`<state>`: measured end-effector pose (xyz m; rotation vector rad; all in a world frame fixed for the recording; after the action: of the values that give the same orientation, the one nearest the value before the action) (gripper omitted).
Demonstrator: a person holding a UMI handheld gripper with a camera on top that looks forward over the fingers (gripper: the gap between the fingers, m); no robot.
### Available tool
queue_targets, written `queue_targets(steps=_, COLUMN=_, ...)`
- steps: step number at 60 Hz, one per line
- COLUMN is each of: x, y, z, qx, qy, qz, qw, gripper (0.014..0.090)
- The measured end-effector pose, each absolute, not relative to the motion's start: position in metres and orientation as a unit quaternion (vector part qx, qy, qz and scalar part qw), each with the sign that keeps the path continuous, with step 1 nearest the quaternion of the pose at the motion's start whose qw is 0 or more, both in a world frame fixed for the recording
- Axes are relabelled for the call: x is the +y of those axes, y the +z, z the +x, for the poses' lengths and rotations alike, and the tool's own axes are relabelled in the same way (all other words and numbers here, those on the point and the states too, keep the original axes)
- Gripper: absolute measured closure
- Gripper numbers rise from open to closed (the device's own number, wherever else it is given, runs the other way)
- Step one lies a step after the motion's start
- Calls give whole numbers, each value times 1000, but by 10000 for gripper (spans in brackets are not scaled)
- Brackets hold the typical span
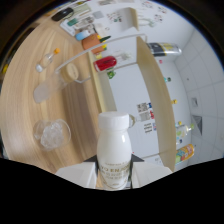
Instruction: Make me a cup of Mount Fuji.
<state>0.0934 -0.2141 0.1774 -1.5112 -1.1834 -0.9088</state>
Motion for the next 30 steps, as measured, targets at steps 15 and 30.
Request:
queue_targets(steps=15, x=-226, y=195, z=103, qx=-270, qy=-152, qz=-721, qw=620, gripper=557)
queue_targets(steps=30, x=-208, y=139, z=132, qx=-104, qy=-12, qz=-781, qw=616, gripper=556)
